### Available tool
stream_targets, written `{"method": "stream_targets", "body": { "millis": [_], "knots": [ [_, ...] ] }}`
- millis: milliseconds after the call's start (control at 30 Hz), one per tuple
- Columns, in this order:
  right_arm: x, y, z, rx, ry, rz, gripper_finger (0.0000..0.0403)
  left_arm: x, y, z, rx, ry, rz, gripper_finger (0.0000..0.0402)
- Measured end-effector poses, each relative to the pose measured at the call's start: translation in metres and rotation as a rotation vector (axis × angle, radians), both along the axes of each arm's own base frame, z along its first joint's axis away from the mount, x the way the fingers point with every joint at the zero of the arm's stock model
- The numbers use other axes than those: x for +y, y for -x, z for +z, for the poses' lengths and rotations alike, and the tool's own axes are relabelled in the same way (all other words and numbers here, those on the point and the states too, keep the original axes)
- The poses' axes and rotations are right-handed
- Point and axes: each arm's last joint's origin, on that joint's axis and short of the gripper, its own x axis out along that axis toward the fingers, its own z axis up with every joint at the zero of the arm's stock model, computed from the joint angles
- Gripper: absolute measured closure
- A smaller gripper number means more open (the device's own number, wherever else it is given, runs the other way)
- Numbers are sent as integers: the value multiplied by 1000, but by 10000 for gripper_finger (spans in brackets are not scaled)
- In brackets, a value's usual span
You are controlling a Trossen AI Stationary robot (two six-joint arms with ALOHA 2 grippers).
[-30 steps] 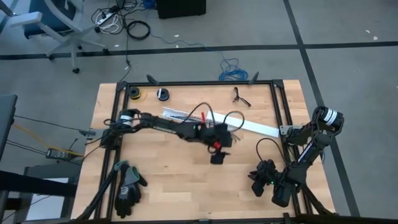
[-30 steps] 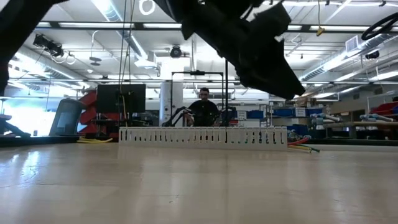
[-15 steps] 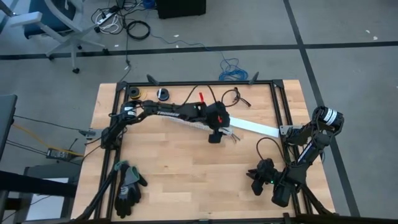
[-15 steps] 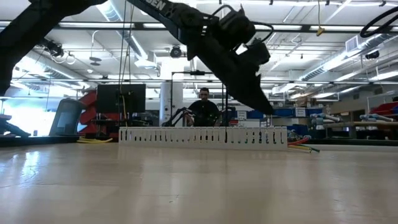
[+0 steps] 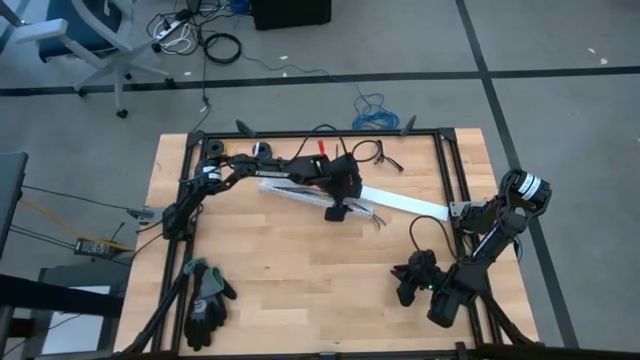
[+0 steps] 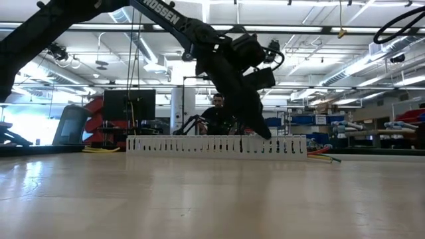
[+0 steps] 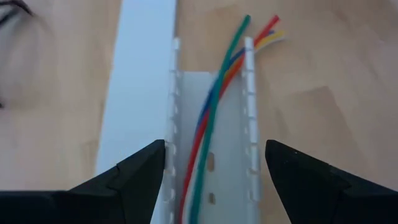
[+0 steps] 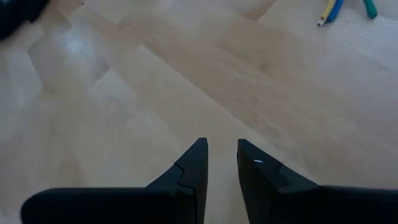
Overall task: Ziptie cables
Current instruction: Close the cable duct
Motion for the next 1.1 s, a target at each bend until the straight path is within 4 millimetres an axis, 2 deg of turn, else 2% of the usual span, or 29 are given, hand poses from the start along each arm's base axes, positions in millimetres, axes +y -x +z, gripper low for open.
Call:
{"method": "stream_targets", "body": {
  "millis": [400, 533, 667, 900, 1100],
  "knots": [
    [-8, -7, 0, 13, 20, -41, 329, -3, -2, 0, -16, 22, -25, 115],
    [-9, -8, 0, 19, 33, -34, 329, -11, -6, 1, -49, 15, -45, 115],
    [-9, -8, 0, 18, 32, -32, 329, -20, -11, -6, -61, 12, -73, 115],
    [-9, -9, 0, 14, 26, -38, 329, -25, -21, -27, -74, -54, -71, 115],
    [-9, -9, 0, 14, 25, -42, 329, -33, -24, -17, -92, -64, -72, 115]
  ]
}}
